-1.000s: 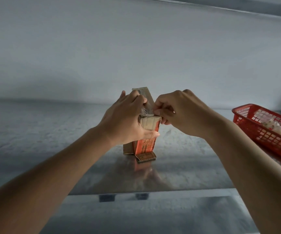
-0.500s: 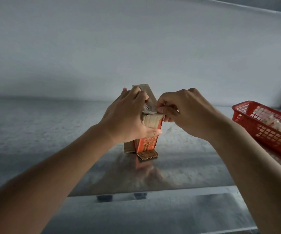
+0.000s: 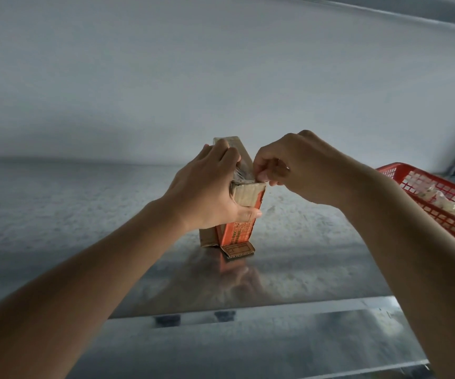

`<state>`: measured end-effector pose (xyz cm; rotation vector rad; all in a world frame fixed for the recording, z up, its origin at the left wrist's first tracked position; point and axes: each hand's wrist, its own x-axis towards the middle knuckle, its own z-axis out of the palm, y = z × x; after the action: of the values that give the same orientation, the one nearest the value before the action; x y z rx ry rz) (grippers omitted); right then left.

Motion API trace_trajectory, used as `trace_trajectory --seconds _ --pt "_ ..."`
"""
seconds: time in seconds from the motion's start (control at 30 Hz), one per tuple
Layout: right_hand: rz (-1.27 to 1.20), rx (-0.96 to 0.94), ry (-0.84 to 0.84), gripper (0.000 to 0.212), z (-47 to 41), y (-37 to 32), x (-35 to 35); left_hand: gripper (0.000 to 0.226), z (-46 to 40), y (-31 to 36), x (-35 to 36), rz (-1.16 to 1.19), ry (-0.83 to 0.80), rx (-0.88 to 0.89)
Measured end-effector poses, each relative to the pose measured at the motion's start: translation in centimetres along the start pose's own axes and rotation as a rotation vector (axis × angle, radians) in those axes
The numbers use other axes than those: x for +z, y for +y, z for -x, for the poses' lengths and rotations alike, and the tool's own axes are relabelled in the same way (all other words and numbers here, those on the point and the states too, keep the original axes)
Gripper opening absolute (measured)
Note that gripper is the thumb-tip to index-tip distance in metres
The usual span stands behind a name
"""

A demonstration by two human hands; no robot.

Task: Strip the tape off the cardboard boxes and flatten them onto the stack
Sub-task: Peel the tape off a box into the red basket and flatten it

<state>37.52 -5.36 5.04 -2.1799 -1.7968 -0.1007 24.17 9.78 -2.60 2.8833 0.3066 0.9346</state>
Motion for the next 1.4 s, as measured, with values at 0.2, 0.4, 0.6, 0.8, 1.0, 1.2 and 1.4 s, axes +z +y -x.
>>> trace_trajectory --seconds 0.2,0.4,0.6,0.8,1.0,1.2,1.4 --pt "0.300 -0.015 -0.160 0.026 -1.2 -1.1 -0.4 0.093 -0.1 0.0 0.1 0.025 -0.001 0.005" --pt "0.409 -0.105 -0.184 0.034 -0.2 -0.9 1.0 0.093 -0.4 -0.1 0.2 0.067 -0.009 0.001" --pt "0.339 -0.112 -0.156 0.038 -0.2 -0.2 1.5 0.094 -0.1 -0.7 0.3 0.074 0.012 0.028" --pt "0.215 -0.047 -0.167 0.038 -0.3 -0.1 1.4 0.094 0.0 -1.0 0.3 0.076 0.021 0.023" --pt "0.113 -0.012 -0.199 0.020 -0.2 -0.1 0.9 0.091 -0.1 -1.1 0.3 0.088 -0.003 0.015" --pt "-0.149 -0.002 -0.016 0.015 0.2 0.2 -0.2 0.099 -0.3 -0.9 0.1 0.060 -0.030 -0.004" --pt "-0.202 -0.003 0.053 0.027 0.9 1.7 0.7 0.094 -0.3 -0.9 0.3 0.076 -0.022 0.012"
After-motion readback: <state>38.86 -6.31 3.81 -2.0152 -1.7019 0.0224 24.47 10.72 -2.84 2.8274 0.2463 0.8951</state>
